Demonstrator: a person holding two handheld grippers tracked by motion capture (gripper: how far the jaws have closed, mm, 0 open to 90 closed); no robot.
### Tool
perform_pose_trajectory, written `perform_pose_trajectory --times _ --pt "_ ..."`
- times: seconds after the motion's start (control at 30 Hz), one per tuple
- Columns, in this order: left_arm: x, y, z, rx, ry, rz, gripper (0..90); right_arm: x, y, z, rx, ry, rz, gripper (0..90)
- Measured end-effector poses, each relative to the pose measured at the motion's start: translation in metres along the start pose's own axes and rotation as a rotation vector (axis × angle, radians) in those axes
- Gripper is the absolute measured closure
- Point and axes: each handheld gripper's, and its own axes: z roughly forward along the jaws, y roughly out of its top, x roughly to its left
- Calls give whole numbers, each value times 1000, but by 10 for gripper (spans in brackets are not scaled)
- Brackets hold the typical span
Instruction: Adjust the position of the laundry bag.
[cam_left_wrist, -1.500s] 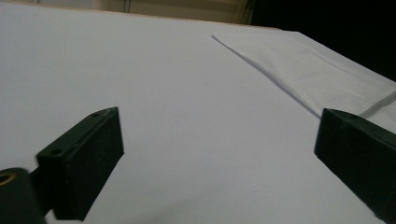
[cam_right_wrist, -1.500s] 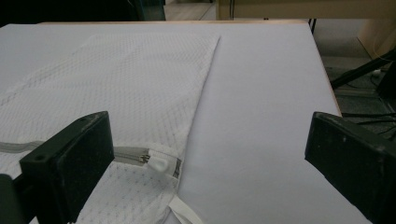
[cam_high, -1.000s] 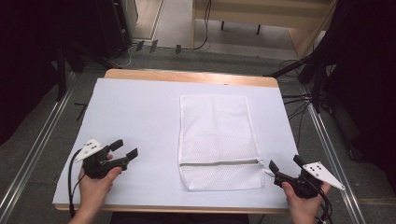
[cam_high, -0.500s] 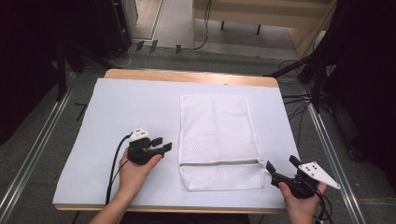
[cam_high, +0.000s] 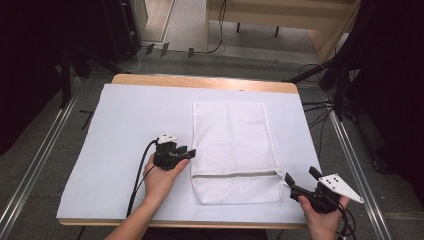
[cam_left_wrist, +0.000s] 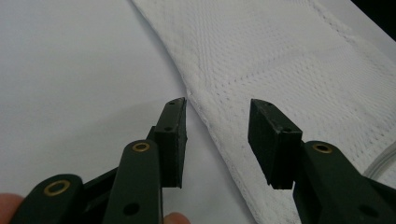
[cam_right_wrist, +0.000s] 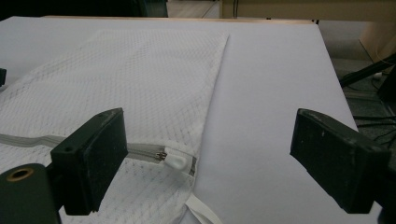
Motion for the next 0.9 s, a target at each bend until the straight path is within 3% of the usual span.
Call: perform_pose_trajectory --times 0.13,0.33,0.37,0.53,0.77,0.9 --pt "-2 0 6 32 -34 -12 619 0 0 0 -2 1 0 115" --pt "-7 0 9 48 -12 -18 644 1 0 1 -2 3 -2 119" --pt "-7 1 9 54 -21 -38 631 1 0 1 1 2 1 120" --pt "-9 3 11 71 27 -4 739 2 0 2 5 1 -3 127" --pt "-10 1 12 74 17 34 895 2 -1 2 11 6 -9 131" --pt "-10 1 11 73 12 47 900 3 -1 3 17 2 -8 132"
